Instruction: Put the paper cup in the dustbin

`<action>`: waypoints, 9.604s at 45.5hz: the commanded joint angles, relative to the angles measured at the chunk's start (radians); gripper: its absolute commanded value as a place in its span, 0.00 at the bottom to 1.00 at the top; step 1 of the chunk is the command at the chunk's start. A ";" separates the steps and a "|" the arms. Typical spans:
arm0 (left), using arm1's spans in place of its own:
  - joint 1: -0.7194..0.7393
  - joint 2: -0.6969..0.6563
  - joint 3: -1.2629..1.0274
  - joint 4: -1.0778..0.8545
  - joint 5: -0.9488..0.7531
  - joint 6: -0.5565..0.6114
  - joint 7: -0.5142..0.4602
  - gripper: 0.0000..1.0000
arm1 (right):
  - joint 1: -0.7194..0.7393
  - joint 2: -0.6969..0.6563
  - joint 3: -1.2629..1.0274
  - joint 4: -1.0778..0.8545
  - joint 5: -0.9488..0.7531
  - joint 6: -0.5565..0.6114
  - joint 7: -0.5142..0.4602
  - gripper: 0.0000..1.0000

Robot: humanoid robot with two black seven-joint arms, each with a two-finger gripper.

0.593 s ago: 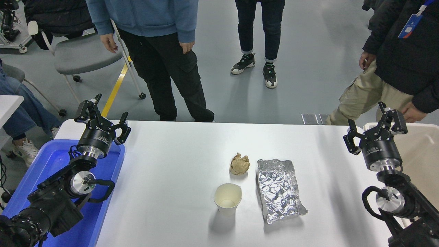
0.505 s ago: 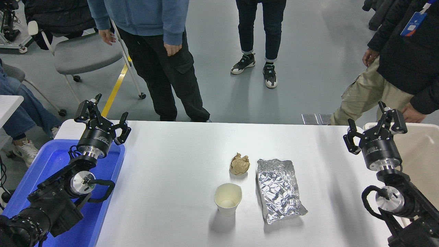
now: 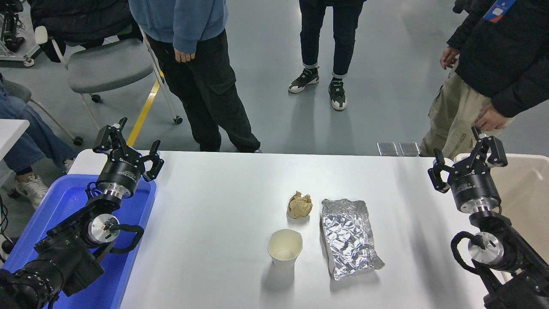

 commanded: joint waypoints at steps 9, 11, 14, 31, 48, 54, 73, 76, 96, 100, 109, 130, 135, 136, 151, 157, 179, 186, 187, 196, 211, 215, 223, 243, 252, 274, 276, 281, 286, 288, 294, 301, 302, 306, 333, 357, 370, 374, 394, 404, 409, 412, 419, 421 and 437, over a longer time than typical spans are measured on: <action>0.000 0.000 0.000 0.000 0.000 0.000 -0.001 1.00 | -0.012 -0.030 -0.019 0.011 0.003 0.007 -0.012 0.99; 0.000 0.000 0.000 0.001 0.000 0.000 0.000 1.00 | -0.014 -0.031 -0.019 0.013 0.009 0.007 -0.022 0.99; 0.000 0.000 -0.001 0.000 0.000 0.000 0.000 1.00 | -0.012 -0.033 -0.018 0.013 0.044 0.005 -0.055 0.99; 0.000 0.000 -0.001 0.000 0.000 0.000 0.000 1.00 | 0.022 -0.119 -0.024 0.091 0.103 0.008 -0.195 0.99; 0.000 0.000 0.000 0.000 0.000 0.000 -0.001 1.00 | 0.026 -0.272 -0.145 0.223 0.084 0.005 -0.220 0.99; 0.000 0.000 0.000 0.000 0.000 0.000 0.000 1.00 | 0.032 -0.337 -0.202 0.302 0.081 0.005 -0.226 0.99; 0.000 0.000 0.000 0.000 0.000 0.000 0.000 1.00 | 0.150 -0.439 -0.366 0.390 -0.307 0.010 -0.226 0.99; 0.000 0.000 0.000 0.000 0.000 0.000 0.000 1.00 | 0.187 -0.470 -0.409 0.408 -0.342 0.014 -0.224 0.99; 0.000 0.000 0.000 0.000 0.000 0.000 -0.001 1.00 | 0.662 -0.489 -1.031 0.468 -0.531 0.070 -0.212 0.99; 0.000 0.000 0.000 0.000 0.000 0.000 0.000 1.00 | 0.765 -0.453 -1.171 0.465 -0.569 0.074 -0.209 0.99; 0.000 0.000 0.000 0.001 0.000 0.000 0.000 1.00 | 0.939 -0.311 -1.392 0.459 -0.617 0.117 -0.210 0.99; 0.000 0.000 0.000 0.000 0.000 0.000 0.000 1.00 | 1.008 -0.021 -1.611 0.261 -0.676 0.146 -0.210 0.99; 0.000 0.000 0.000 0.000 0.000 0.000 0.000 1.00 | 0.994 0.021 -1.644 0.195 -0.741 0.143 -0.209 0.99; 0.000 0.000 0.000 0.000 0.000 0.000 0.000 1.00 | 0.993 0.027 -1.644 0.186 -0.747 0.143 -0.207 0.99; 0.000 0.000 0.000 0.000 0.000 0.000 0.000 1.00 | 0.963 0.100 -1.713 0.115 -0.828 0.137 -0.201 0.99; 0.000 0.000 0.000 0.000 0.000 0.000 0.000 1.00 | 0.936 0.119 -1.713 0.099 -0.828 0.136 -0.201 0.99; 0.000 0.000 0.000 0.000 0.000 0.000 0.000 1.00 | 0.908 0.176 -1.714 0.051 -0.831 0.111 -0.201 0.91; 0.000 0.000 0.000 0.000 0.000 0.000 0.000 1.00 | 0.916 0.174 -1.714 0.048 -0.833 0.102 -0.198 0.70; 0.000 0.000 0.000 0.000 0.000 0.000 0.000 1.00 | 0.917 0.176 -1.714 0.048 -0.833 0.102 -0.197 0.64; 0.000 0.000 0.000 0.000 0.000 0.000 0.000 1.00 | 0.925 0.177 -1.731 0.042 -0.833 0.108 -0.197 0.15; 0.000 0.000 0.000 0.000 0.000 0.000 0.000 1.00 | 0.937 0.180 -1.753 0.040 -0.831 0.116 -0.187 0.00; 0.000 0.000 0.000 0.000 0.000 0.000 0.000 1.00 | 0.940 0.180 -1.751 0.043 -0.830 0.117 -0.184 0.00; 0.000 0.000 0.000 0.000 0.000 0.000 0.000 1.00 | 1.006 0.179 -1.751 0.062 -0.811 0.119 -0.163 0.00; 0.000 0.000 0.000 0.000 0.000 0.000 0.000 1.00 | 1.362 0.137 -1.846 0.200 -0.601 0.218 -0.152 0.00; 0.000 0.000 0.000 0.000 0.000 0.000 0.000 1.00 | 1.525 0.128 -1.855 0.226 -0.538 0.312 -0.150 0.00; 0.000 0.000 0.000 0.001 0.000 0.000 0.000 1.00 | 1.671 0.057 -1.861 0.269 -0.528 0.389 -0.152 0.00; 0.000 0.000 0.000 0.000 0.000 0.000 0.000 1.00 | 1.669 0.056 -1.872 0.269 -0.528 0.387 -0.152 0.00; 0.000 0.000 0.000 0.001 0.000 0.000 -0.001 1.00 | 1.664 0.030 -1.898 0.264 -0.526 0.380 -0.152 0.00; 0.000 0.000 0.000 0.001 0.000 0.000 0.000 1.00 | 1.657 -0.019 -1.932 0.249 -0.532 0.380 -0.154 0.00; 0.000 0.000 0.000 0.000 0.000 0.000 0.000 1.00 | 1.657 -0.048 -1.952 0.247 -0.532 0.378 -0.154 0.00; 0.000 0.000 0.000 0.000 0.000 0.000 0.000 1.00 | 1.651 -0.149 -1.966 0.238 -0.540 0.375 -0.155 0.00; 0.000 0.000 0.000 0.001 0.000 0.000 -0.001 1.00 | 1.606 -0.258 -1.966 0.186 -0.541 0.369 -0.154 0.00; 0.000 0.000 0.000 0.000 0.000 0.000 0.000 1.00 | 1.602 -0.271 -1.969 0.178 -0.544 0.367 -0.154 0.00; 0.000 0.000 0.000 0.000 0.000 0.000 0.000 1.00 | 1.566 -0.318 -1.970 0.135 -0.545 0.363 -0.154 0.00; 0.000 0.000 0.000 0.000 0.000 0.000 0.000 1.00 | 1.232 -0.582 -1.822 -0.147 -0.402 0.265 -0.154 0.00; 0.000 0.000 0.000 0.000 0.000 0.000 0.000 1.00 | 0.862 -0.582 -1.782 -0.546 0.038 0.231 -0.161 0.00; 0.000 0.000 0.000 0.000 0.000 0.000 0.000 1.00 | 0.609 -0.521 -1.728 -0.756 0.325 0.211 -0.167 0.00; 0.000 0.000 0.000 0.000 0.000 0.000 0.000 1.00 | 0.540 -0.450 -1.690 -0.851 0.371 0.205 -0.169 0.00; 0.000 0.000 0.000 0.000 0.000 0.000 -0.001 1.00 | 0.359 -0.277 -1.444 -1.029 0.376 0.102 -0.272 0.00; 0.000 0.000 0.000 0.000 0.000 0.000 -0.001 1.00 | 0.296 -0.237 -1.358 -1.027 0.376 0.024 -0.279 0.00; 0.000 0.000 -0.001 0.000 0.000 0.000 -0.001 1.00 | 0.290 -0.211 -1.326 -1.026 0.376 -0.013 -0.281 0.00; 0.000 0.000 -0.001 0.000 0.000 0.000 -0.001 1.00 | 0.288 -0.199 -1.323 -1.026 0.376 -0.024 -0.287 0.00; 0.000 0.000 0.000 0.000 0.000 0.000 -0.001 1.00 | 0.287 -0.188 -1.322 -1.026 0.376 -0.056 -0.296 0.00; 0.000 0.000 -0.001 0.000 0.000 0.000 -0.001 1.00 | 0.287 -0.185 -1.320 -1.026 0.376 -0.058 -0.302 0.00; 0.000 0.000 -0.001 0.000 0.000 0.000 -0.001 1.00 | 0.298 -0.180 -1.329 -1.026 0.374 -0.068 -0.312 0.72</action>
